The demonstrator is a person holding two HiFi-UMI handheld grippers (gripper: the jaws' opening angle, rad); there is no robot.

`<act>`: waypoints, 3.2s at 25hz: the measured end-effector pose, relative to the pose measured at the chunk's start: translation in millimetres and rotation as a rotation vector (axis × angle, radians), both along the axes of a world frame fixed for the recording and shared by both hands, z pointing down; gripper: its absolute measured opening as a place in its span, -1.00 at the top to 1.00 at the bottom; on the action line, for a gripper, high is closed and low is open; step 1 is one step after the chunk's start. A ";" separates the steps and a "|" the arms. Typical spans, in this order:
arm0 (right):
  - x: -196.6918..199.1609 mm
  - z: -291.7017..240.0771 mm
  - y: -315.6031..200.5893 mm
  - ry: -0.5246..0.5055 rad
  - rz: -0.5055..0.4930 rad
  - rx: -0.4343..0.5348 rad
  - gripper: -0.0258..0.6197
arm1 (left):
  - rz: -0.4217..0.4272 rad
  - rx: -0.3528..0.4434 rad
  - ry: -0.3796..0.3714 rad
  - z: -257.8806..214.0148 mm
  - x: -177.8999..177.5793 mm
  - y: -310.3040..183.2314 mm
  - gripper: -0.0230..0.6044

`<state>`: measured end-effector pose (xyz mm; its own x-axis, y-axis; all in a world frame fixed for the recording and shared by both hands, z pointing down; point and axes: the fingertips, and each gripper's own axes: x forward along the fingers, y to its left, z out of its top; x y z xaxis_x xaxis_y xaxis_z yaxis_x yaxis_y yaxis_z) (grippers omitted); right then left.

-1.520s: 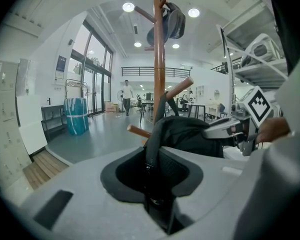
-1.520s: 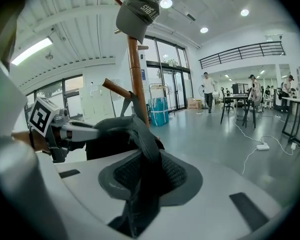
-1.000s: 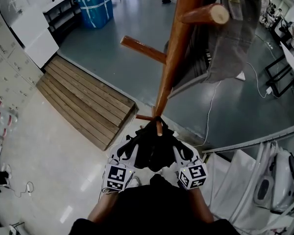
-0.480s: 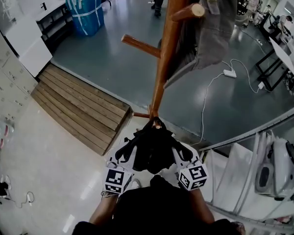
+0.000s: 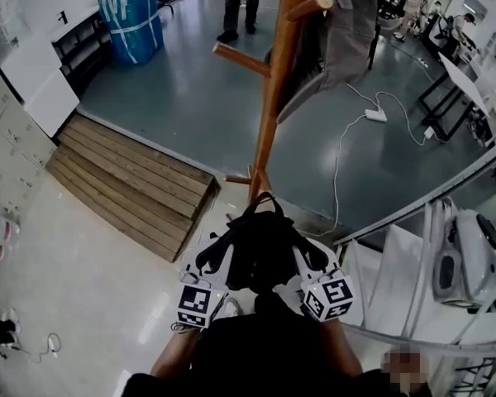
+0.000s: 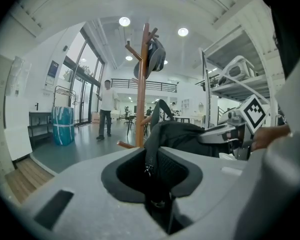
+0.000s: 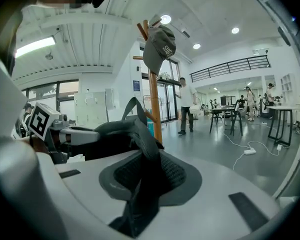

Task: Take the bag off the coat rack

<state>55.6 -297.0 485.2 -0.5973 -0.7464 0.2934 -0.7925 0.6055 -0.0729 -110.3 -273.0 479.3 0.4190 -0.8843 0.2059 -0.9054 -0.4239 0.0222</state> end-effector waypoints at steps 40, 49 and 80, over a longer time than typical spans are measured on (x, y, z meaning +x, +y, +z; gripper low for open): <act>22.6 13.7 128.8 -0.044 0.076 -0.068 0.68 | 0.126 -0.081 0.050 15.2 23.0 111.3 0.68; 29.2 20.1 135.5 -0.046 0.053 -0.074 0.68 | 0.104 -0.086 0.040 20.1 28.6 120.1 0.68; 26.2 29.4 136.1 -0.049 0.039 -0.093 0.68 | 0.109 -0.088 0.045 31.1 26.4 122.4 0.68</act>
<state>81.7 -160.8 514.6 -0.5835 -0.7403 0.3339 -0.8095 0.5631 -0.1662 -83.9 -150.6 510.4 0.5220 -0.8125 0.2596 -0.8515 -0.5140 0.1037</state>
